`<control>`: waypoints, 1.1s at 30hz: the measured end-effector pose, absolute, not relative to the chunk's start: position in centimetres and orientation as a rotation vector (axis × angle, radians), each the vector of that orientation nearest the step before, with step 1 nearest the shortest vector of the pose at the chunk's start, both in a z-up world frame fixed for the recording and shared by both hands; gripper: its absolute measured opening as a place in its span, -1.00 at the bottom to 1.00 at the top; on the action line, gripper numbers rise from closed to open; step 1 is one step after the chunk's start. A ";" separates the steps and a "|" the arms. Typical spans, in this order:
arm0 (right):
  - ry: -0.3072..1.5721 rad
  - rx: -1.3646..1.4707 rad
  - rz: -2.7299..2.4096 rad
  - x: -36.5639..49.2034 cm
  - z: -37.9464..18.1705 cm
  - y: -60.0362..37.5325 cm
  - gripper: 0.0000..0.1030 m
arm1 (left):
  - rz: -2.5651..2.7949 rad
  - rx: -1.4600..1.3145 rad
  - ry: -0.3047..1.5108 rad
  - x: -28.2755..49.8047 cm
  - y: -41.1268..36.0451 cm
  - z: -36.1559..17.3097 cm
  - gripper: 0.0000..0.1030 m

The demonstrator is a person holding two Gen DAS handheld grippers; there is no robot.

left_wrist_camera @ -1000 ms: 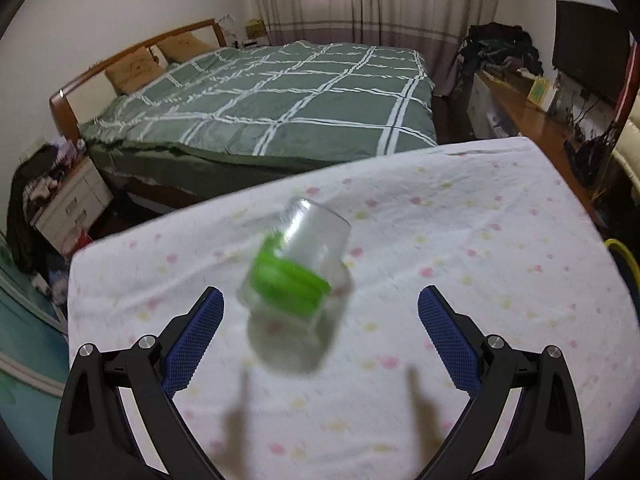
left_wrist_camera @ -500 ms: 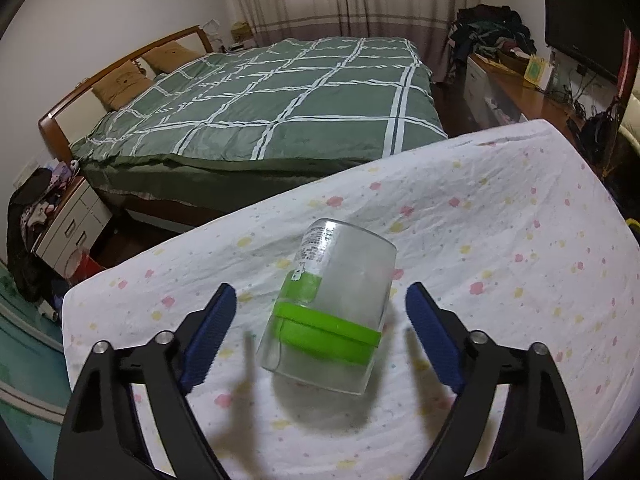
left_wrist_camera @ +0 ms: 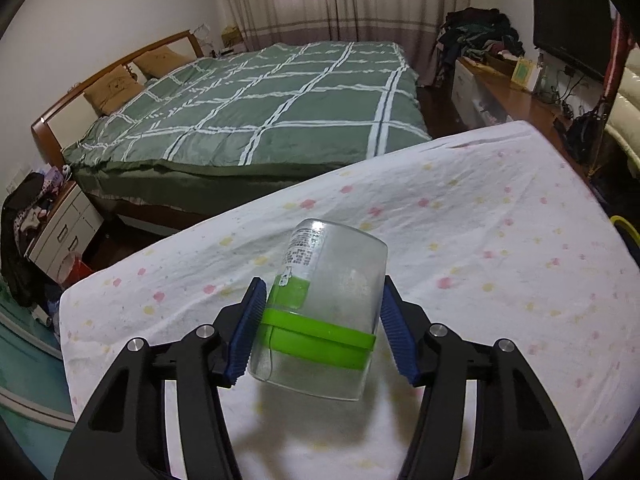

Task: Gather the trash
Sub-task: 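Carry the plastic jar over the bin and open the left tool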

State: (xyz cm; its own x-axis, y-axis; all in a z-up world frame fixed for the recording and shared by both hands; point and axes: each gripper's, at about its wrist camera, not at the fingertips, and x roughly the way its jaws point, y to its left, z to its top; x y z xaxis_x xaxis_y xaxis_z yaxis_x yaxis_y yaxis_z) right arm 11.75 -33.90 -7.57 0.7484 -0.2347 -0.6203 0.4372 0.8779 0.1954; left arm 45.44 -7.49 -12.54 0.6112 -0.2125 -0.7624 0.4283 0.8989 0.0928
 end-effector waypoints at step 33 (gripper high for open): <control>0.582 0.448 -0.543 -4.3 -9.2 -41.7 0.23 | -1.006 0.483 0.880 20.2 -50.4 -11.8 0.11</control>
State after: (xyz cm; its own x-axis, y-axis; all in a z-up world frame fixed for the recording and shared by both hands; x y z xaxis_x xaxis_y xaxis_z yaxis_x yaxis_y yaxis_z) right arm -4.33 -41.73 -9.21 0.7049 -0.3488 -0.6176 0.5919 0.7691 0.2412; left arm 20.21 -50.45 -11.81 0.2468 -0.5210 -0.8171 0.8792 0.4750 -0.0374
